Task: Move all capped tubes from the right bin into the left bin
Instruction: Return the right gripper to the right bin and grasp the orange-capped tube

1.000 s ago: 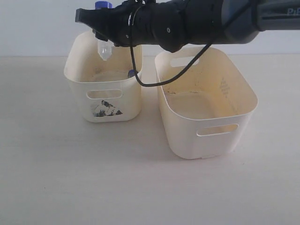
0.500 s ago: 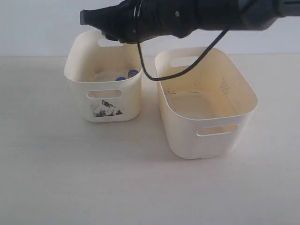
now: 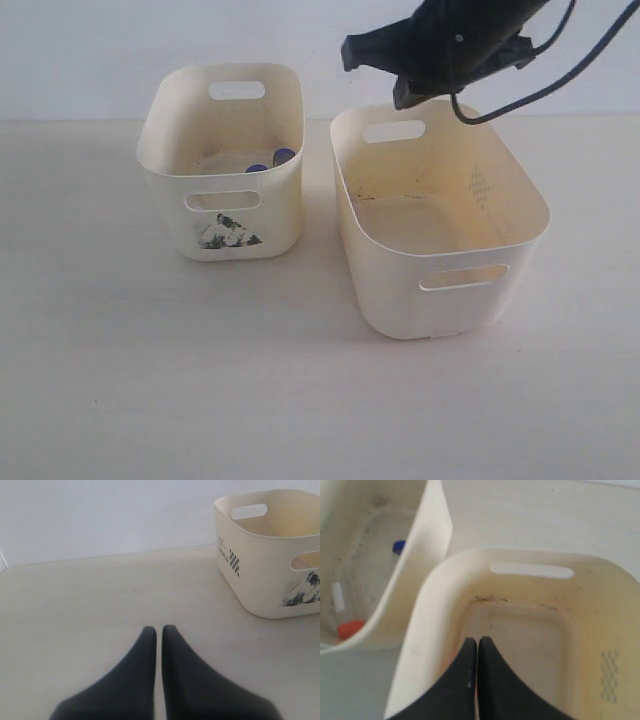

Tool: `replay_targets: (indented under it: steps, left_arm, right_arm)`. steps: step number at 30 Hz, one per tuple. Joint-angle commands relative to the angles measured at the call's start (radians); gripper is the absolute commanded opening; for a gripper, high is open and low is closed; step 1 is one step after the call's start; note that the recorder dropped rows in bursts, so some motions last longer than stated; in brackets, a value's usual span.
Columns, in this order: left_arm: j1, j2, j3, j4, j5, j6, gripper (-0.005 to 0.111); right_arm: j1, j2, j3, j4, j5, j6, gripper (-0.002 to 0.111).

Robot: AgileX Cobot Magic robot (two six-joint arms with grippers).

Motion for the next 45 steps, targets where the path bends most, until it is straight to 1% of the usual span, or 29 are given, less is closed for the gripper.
replay_targets:
  steps: [1, 6, 10, 12, 16, 18, 23, 26, 31, 37, 45]
  left_arm:
    - [0.001, -0.002, -0.004, -0.007, -0.015, -0.012, 0.004]
    - [0.001, -0.002, -0.004, -0.007, -0.015, -0.012, 0.004]
    - [0.001, -0.002, -0.004, -0.007, -0.015, -0.012, 0.004]
    - [0.001, -0.002, -0.004, -0.007, -0.015, -0.012, 0.004]
    - [0.001, -0.002, -0.004, -0.007, -0.015, -0.012, 0.004]
    - [0.001, -0.002, -0.004, -0.007, -0.015, -0.012, 0.004]
    - [0.001, -0.002, -0.004, -0.007, -0.015, -0.012, 0.004]
    - [0.001, -0.002, -0.004, -0.007, -0.015, -0.012, 0.004]
    - [0.001, -0.002, -0.004, -0.007, -0.015, -0.012, 0.004]
    - [0.001, -0.002, -0.004, -0.007, -0.015, -0.012, 0.004]
    - [0.001, -0.002, -0.004, -0.007, -0.015, -0.012, 0.004]
  right_arm:
    - [-0.060, -0.009, 0.004, 0.113, 0.118, -0.185, 0.001]
    - [-0.091, -0.009, 0.004, 0.134, 0.192, -0.259, 0.001]
    - [-0.088, 0.001, 0.004, 0.172, 0.165, -0.272, 0.002]
    - [-0.088, 0.022, 0.004, 0.220, 0.146, -0.298, 0.009]
    - [-0.088, 0.099, 0.004, 0.303, 0.118, -0.352, 0.034]
    - [-0.088, 0.137, 0.004, 0.356, 0.108, -0.384, 0.040]
    - [-0.088, 0.214, 0.004, 0.470, 0.095, -0.473, 0.040]
    - [-0.088, 0.239, 0.004, 0.492, 0.092, -0.498, 0.040]
    - [-0.094, 0.256, 0.004, 0.501, 0.082, -0.502, 0.040]
    - [-0.138, 0.262, 0.004, 0.627, 0.084, -0.491, 0.040]
    - [-0.139, 0.303, 0.004, 0.637, 0.059, -0.486, 0.041]
